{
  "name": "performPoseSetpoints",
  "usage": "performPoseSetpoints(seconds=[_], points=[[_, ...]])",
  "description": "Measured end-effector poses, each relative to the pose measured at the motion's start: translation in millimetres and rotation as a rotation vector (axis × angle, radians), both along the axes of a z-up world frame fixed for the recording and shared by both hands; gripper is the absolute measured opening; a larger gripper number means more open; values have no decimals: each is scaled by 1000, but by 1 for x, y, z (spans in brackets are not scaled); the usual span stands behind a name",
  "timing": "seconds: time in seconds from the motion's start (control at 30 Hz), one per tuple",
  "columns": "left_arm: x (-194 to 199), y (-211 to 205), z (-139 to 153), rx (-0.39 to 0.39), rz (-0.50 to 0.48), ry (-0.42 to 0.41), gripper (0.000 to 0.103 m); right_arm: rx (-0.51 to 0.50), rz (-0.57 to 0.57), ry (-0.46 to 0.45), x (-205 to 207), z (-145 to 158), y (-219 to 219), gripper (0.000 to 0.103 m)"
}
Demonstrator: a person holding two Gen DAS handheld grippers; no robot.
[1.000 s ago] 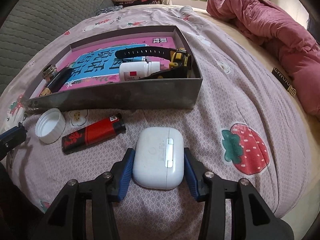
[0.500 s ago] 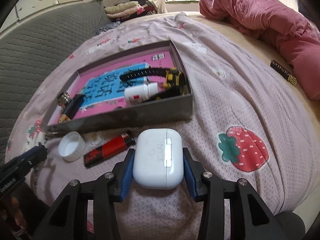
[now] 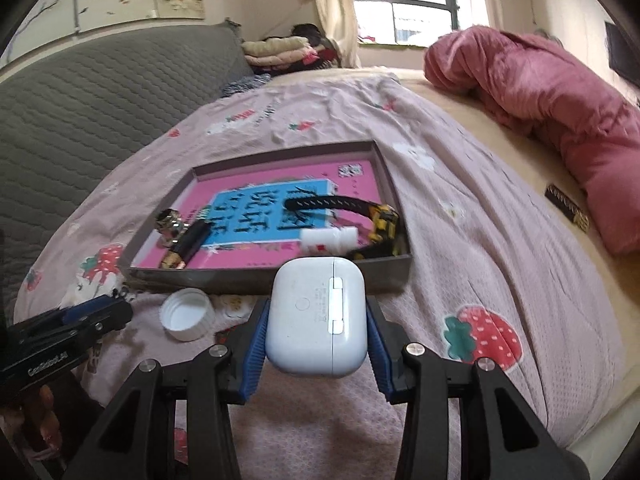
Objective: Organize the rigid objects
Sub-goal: 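Lift the black key with the left tool while the right tool lifts the earbud case, then carry the key beside the metal cup while the right tool lowers the earbud case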
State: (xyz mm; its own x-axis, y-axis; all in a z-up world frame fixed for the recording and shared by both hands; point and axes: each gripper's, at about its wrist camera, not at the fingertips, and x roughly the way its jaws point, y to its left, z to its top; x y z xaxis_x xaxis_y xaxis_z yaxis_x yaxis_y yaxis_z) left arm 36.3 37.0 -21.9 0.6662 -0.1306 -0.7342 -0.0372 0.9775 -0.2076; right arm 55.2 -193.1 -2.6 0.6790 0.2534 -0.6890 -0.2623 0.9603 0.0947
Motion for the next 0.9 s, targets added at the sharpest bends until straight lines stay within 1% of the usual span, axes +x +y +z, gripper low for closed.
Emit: performPoseSetpoints(seconds=[0.23, 0.6, 0.77, 0.9], points=[[2, 2, 4, 1, -1, -18, 42, -17, 42, -24, -3, 3, 15, 45], [-3, 11, 18, 11, 20, -81, 42, -21, 51, -94, -9, 18, 19, 45], [-5, 12, 25, 42, 21, -119, 42, -20, 62, -116, -10, 22, 21, 45], [-4, 12, 27, 58, 18, -130, 42, -12, 71, -127, -11, 24, 23, 45]])
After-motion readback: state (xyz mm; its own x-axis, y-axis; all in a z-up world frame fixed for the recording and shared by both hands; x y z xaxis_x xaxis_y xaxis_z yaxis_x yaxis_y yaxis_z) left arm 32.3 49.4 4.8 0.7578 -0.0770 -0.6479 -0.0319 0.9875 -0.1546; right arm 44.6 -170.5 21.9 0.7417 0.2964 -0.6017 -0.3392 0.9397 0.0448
